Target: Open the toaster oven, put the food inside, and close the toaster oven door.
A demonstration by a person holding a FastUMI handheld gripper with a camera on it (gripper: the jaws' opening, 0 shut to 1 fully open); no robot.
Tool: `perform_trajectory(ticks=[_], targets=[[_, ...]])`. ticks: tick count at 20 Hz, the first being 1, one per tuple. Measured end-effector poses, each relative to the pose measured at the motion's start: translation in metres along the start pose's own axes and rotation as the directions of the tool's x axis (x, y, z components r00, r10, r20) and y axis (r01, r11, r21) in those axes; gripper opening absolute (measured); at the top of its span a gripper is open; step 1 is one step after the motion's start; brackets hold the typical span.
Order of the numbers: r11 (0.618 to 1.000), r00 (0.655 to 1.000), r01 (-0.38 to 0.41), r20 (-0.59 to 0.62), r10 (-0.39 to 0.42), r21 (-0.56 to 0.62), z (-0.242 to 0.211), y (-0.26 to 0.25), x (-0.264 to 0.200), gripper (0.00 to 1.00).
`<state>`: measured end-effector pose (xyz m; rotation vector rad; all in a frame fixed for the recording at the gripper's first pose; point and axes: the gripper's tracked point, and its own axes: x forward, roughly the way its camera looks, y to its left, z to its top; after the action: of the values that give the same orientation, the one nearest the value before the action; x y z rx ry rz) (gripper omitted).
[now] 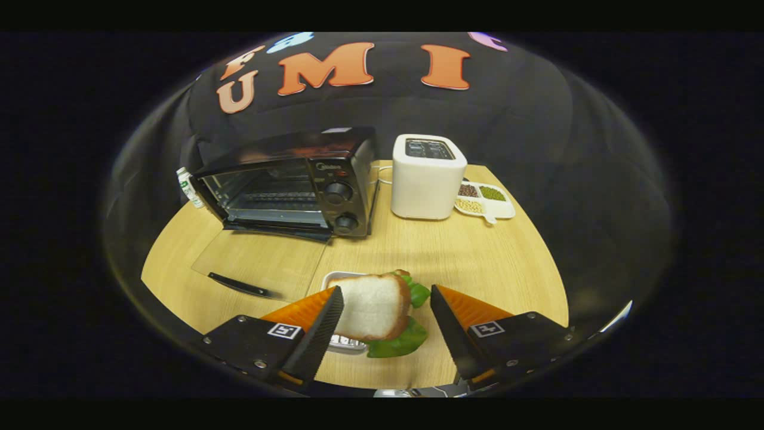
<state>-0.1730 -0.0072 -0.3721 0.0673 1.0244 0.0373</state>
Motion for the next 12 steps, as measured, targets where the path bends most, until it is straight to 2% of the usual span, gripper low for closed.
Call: perform_trajectory(ticks=[2,3,7,10,12], targets=[[0.999,0.997,-0.01,-0.072,0.012,0.036,-0.02,-0.002,0.01,0.88],[0.997,0.994,-0.04,-0.096,0.047,0.07,-0.024,0.003,0.016,0.88],[0.972,0.985,-0.096,-0.12,0.124,0.213,-0.026,0.016,0.029,0.86],[0.961,0.981,-0.108,-0.131,0.145,0.254,-0.022,0.019,0.032,0.54],[0.947,0.98,-0.113,-0.126,0.157,0.3,-0.016,0.022,0.027,0.41]])
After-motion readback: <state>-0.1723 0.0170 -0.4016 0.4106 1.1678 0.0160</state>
